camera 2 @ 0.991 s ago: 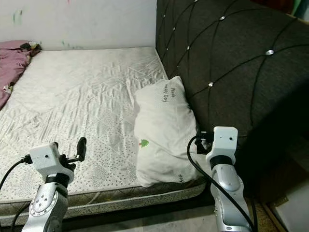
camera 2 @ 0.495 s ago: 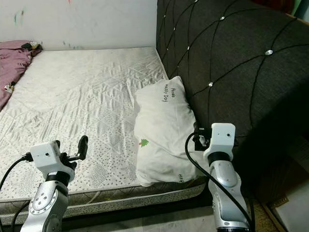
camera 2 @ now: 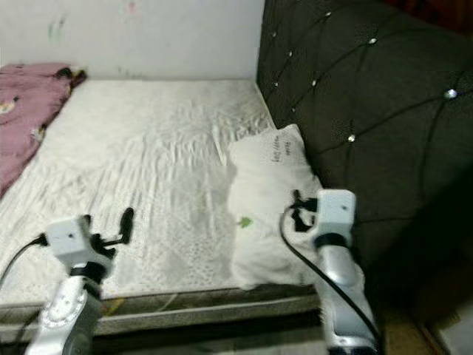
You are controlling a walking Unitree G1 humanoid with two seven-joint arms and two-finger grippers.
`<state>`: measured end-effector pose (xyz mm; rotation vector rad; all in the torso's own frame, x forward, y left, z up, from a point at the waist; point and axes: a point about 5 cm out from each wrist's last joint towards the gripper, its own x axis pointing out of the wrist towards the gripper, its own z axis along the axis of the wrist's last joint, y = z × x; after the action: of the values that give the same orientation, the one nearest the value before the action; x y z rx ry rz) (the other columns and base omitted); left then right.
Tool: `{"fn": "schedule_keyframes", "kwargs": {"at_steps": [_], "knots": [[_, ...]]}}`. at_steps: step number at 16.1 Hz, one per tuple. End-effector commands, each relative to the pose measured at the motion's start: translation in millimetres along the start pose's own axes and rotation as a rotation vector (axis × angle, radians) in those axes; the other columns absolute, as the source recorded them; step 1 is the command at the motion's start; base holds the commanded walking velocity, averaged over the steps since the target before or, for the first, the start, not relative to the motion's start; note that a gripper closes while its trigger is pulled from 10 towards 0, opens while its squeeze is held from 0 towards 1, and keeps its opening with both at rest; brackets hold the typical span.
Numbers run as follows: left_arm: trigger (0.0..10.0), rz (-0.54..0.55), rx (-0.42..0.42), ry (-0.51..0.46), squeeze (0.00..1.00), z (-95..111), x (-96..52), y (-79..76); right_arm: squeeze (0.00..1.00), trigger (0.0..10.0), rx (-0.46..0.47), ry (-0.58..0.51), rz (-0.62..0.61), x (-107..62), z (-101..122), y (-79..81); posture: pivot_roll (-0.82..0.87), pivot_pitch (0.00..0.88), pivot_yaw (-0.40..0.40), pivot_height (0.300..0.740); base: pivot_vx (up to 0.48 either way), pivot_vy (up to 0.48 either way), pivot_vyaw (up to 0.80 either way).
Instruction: Clean up the room
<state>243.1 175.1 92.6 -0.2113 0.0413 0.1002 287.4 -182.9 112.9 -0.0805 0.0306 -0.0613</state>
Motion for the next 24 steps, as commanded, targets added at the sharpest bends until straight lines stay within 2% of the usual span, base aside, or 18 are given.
{"fn": "schedule_keyframes", "kwargs": {"at_steps": [1,5,7,9,11,12,14,16,20,24], "knots": [[10.0,-0.022,-0.012,-0.002,0.0,1.5,1.0,-8.1,0.0,10.0,-0.012,0.014,-0.006,-0.7,-2.1,-6.1,0.01,0.025,0.0,0.74,0.0,0.48,0.0],[10.0,-0.048,0.003,-0.01,0.0,3.2,2.7,-12.0,0.0,10.0,0.133,0.049,0.044,-0.9,-5.4,1.9,0.01,0.026,-0.001,0.74,0.0,0.48,0.0],[10.0,-0.046,0.001,-0.006,0.0,3.1,2.9,-11.0,0.0,10.0,0.146,0.077,0.086,-1.4,-9.7,4.8,0.01,0.026,-0.003,0.74,0.0,0.48,0.0],[10.0,-0.044,0.0,-0.004,0.0,2.8,3.0,-9.5,0.0,10.0,0.134,0.088,0.116,-2.1,-10.8,9.4,0.02,0.027,-0.004,0.74,0.0,0.48,0.0],[10.0,-0.039,-0.003,-0.004,0.0,3.1,3.5,-9.1,0.0,10.0,0.052,0.036,0.143,-3.4,-5.9,16.7,0.02,0.027,-0.004,0.74,0.0,0.48,0.0],[10.0,-0.037,-0.006,-0.004,0.0,3.0,3.6,-9.2,0.0,10.0,0.106,0.028,0.159,-3.6,-4.4,19.1,0.01,0.025,-0.005,0.74,0.0,0.48,0.0],[10.0,-0.033,-0.013,-0.004,0.0,2.9,4.0,-9.7,0.0,10.0,0.056,0.026,0.15,-3.0,-3.5,18.8,0.01,0.025,-0.005,0.74,0.0,0.48,0.0],[10.0,-0.032,-0.017,-0.002,0.0,2.6,4.7,-10.3,0.0,10.0,0.05,0.049,0.155,-2.7,-5.0,18.9,0.01,0.027,-0.007,0.74,0.0,0.48,0.0],[10.0,-0.038,-0.011,0.006,0.0,1.7,5.8,-11.1,0.0,10.0,0.075,0.03,0.192,-1.8,-1.1,23.9,0.01,0.022,-0.009,0.74,0.0,0.48,0.0],[10.0,-0.039,-0.01,0.009,0.0,0.9,6.5,-11.4,0.0,10.0,0.051,0.027,0.198,-0.9,-1.0,24.6,0.01,0.016,-0.009,0.74,0.0,0.48,0.0]]}}
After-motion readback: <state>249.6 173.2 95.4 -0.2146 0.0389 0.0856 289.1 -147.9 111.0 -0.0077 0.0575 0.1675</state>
